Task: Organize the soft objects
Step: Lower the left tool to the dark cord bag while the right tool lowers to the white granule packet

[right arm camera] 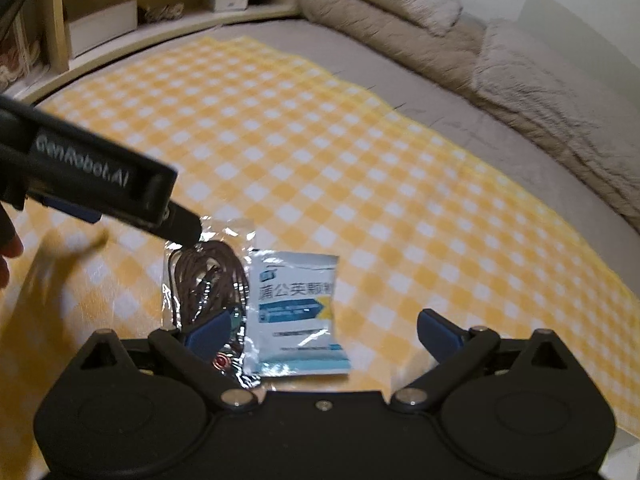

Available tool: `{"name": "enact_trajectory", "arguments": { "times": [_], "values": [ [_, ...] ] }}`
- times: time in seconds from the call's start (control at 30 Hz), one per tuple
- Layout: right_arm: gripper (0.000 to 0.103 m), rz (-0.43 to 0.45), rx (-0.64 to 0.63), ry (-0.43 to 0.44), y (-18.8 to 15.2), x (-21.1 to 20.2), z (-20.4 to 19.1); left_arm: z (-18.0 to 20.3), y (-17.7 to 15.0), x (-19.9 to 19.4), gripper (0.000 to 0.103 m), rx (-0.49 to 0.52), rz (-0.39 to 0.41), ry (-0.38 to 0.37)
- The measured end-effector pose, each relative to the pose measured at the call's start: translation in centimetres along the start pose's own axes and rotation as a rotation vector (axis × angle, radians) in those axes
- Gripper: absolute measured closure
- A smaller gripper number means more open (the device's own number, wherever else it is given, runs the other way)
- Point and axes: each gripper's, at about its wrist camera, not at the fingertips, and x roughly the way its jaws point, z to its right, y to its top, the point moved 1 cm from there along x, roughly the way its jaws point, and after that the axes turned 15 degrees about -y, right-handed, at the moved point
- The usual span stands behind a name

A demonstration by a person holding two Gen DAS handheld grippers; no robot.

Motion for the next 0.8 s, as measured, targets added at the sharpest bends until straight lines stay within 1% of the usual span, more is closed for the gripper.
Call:
{"name": "enact_trajectory", "arguments": {
  "times": [0.13,0.2,0.23,0.27,0.3,0.37,0.43,0.57,0.63,0.7,0.8],
  "values": [
    [0.01,-0.029,-0.039,-0.004,-0.2,1.5,-0.8,-0.4,0.2,0.6,0.0,-0.009,-0.017,0.009],
    [0.014,-0.044,-0.045,0.007,-0.4,2.1,-0.9,-0.5,0.4,0.8,0.0,-0.017,-0.025,0.004],
    [0.015,-0.048,-0.034,0.017,-0.5,2.3,-0.8,-0.6,0.3,0.8,0.0,-0.02,-0.027,0.001],
    [0.019,-0.055,-0.013,0.03,-0.5,2.5,-0.7,-0.6,0.3,0.8,0.0,-0.023,-0.031,-0.002],
    [0.029,-0.069,0.016,0.054,-0.4,2.6,-0.6,-0.5,0.3,0.8,0.0,-0.024,-0.036,-0.006],
    [0.041,-0.09,0.057,0.108,-0.3,2.6,-0.8,-0.4,0.1,0.8,0.0,-0.02,-0.043,-0.012],
    [0.041,-0.091,0.038,0.137,-0.2,2.2,-1.6,-0.3,-0.1,0.8,0.0,-0.014,-0.049,-0.012],
    [0.043,-0.102,0.019,0.245,-0.1,0.9,-3.4,-0.5,-0.1,0.6,0.0,-0.024,-0.055,-0.022],
    [0.043,-0.094,-0.017,0.285,0.0,0.0,-4.6,-0.8,0.1,0.7,0.0,-0.032,-0.055,-0.025],
    [0.043,-0.083,-0.051,0.302,0.0,-0.7,-5.6,-1.0,0.1,0.5,0.0,-0.038,-0.052,-0.026],
    [0.044,-0.08,-0.064,0.298,0.1,-1.2,-5.9,-1.4,0.1,0.0,0.0,-0.048,-0.047,-0.012]
  ]
}}
